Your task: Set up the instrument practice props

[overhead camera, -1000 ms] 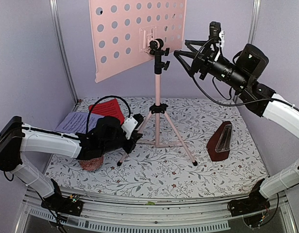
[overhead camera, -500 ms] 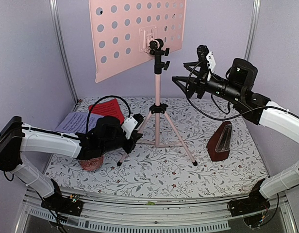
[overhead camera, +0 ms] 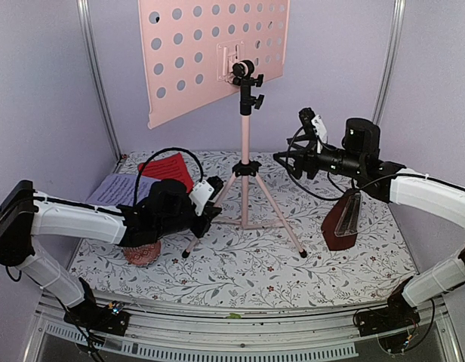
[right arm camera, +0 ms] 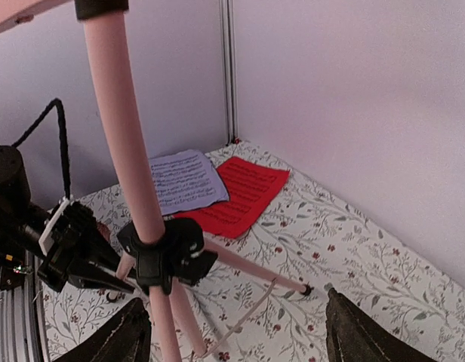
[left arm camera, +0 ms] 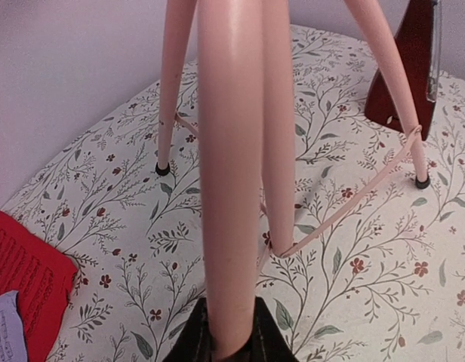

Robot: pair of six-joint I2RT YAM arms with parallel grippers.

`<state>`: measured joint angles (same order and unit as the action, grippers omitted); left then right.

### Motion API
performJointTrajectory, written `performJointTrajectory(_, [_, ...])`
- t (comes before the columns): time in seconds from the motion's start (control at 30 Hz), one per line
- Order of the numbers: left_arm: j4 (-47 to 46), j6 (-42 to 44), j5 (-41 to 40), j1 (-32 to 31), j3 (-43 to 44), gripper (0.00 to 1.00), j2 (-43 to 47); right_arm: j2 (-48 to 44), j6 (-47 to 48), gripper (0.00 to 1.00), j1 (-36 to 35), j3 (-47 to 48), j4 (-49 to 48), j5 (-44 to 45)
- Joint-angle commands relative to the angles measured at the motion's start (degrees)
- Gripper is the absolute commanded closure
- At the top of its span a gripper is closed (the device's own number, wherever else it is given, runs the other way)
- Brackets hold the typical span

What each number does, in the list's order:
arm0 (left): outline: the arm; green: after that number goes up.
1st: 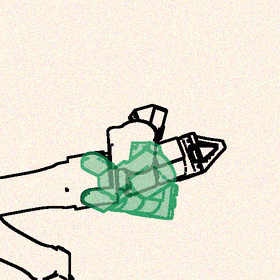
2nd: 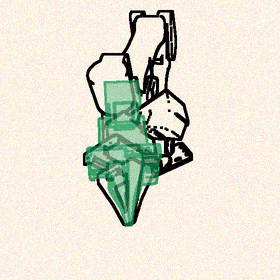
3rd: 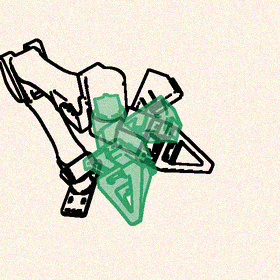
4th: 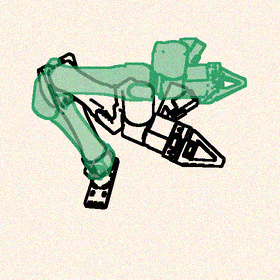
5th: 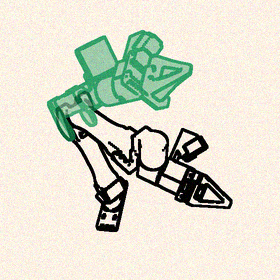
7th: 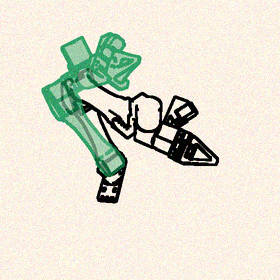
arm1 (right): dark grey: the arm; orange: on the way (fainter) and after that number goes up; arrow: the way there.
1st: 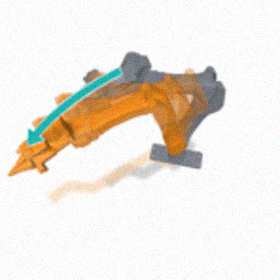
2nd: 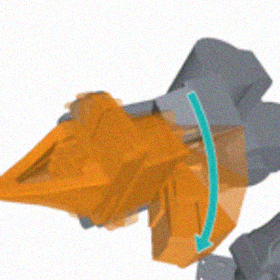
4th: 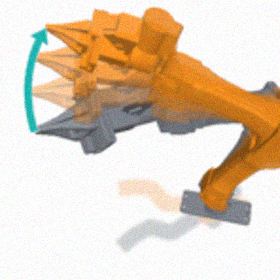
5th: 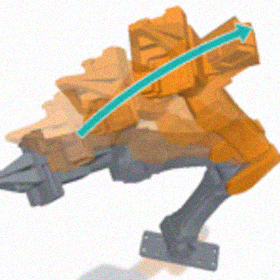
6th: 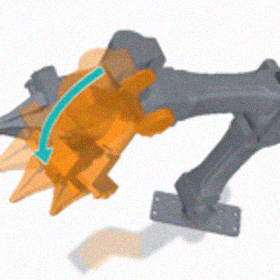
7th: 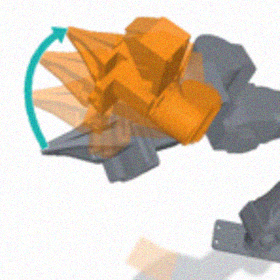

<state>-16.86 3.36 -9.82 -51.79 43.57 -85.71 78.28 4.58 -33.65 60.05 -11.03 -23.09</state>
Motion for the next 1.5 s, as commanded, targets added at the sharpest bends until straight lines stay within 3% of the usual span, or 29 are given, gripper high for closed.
performJointTrajectory(0.0, [7.2, -1.6, -0.9, 1.5, 0.2, 0.79, 0.7, -1.0, -7.6, 0.21, -0.2, -8.1, -2.2, -1.8])
performJointTrajectory(0.27, [8.2, -4.2, -1.4, 1.6, 1.8, 0.52, 4.2, -2.0, -11.5, 0.21, -2.4, -17.2, -2.9, -2.0])
performJointTrajectory(0.37, [10.3, -7.5, -2.1, 1.6, 2.7, 0.48, 6.1, -0.8, -12.3, 0.21, -3.9, -18.1, -3.1, -1.3])
performJointTrajectory(0.53, [15.3, -16.0, -0.6, -0.6, 1.7, 0.47, 11.1, 1.2, -13.4, 0.21, -5.6, -18.8, -3.1, 0.1])
performJointTrajectory(0.63, [17.2, -22.9, 1.3, -3.0, 0.3, 0.52, 12.2, 1.6, -14.0, 0.21, -5.7, -19.3, -3.1, 0.7])
performJointTrajectory(0.93, [24.5, -42.0, 0.5, -5.5, 0.9, 0.6, 7.1, 1.3, -14.9, 0.23, -6.9, -21.9, -2.5, 3.4])
performJointTrajectory(1.17, [25.2, -43.7, 3.1, -3.4, 1.6, 0.61, 0.1, 0.7, -16.6, 0.23, -7.5, -25.3, -2.9, 5.0])
performJointTrajectory(1.47, [24.7, -38.6, 5.1, 3.7, 2.8, 0.62, -4.8, 0.7, -18.7, 0.25, -9.2, -27.6, -3.9, 6.0])
